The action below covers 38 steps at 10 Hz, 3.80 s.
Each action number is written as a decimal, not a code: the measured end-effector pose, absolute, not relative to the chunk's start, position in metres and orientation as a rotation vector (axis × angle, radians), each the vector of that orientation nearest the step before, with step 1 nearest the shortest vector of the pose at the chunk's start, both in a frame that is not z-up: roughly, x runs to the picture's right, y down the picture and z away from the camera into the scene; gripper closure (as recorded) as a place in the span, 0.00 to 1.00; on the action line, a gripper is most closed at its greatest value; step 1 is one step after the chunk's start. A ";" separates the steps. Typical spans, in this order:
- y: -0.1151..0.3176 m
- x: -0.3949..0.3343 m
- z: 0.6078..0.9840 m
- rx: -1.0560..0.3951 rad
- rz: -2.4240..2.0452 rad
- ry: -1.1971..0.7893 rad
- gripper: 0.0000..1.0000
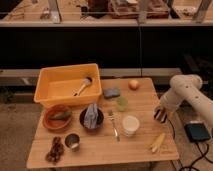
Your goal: Place eraser in table surface
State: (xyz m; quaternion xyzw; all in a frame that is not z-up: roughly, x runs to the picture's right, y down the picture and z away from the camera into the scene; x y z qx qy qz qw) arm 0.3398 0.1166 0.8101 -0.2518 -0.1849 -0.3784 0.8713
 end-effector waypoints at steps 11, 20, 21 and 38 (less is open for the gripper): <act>0.037 0.419 0.786 -0.567 -0.801 -0.404 1.00; 0.027 0.369 0.790 -0.545 -0.835 -0.461 1.00; 0.030 0.362 0.795 -0.544 -0.831 -0.462 1.00; 0.084 0.307 0.857 -0.604 -0.850 -0.396 1.00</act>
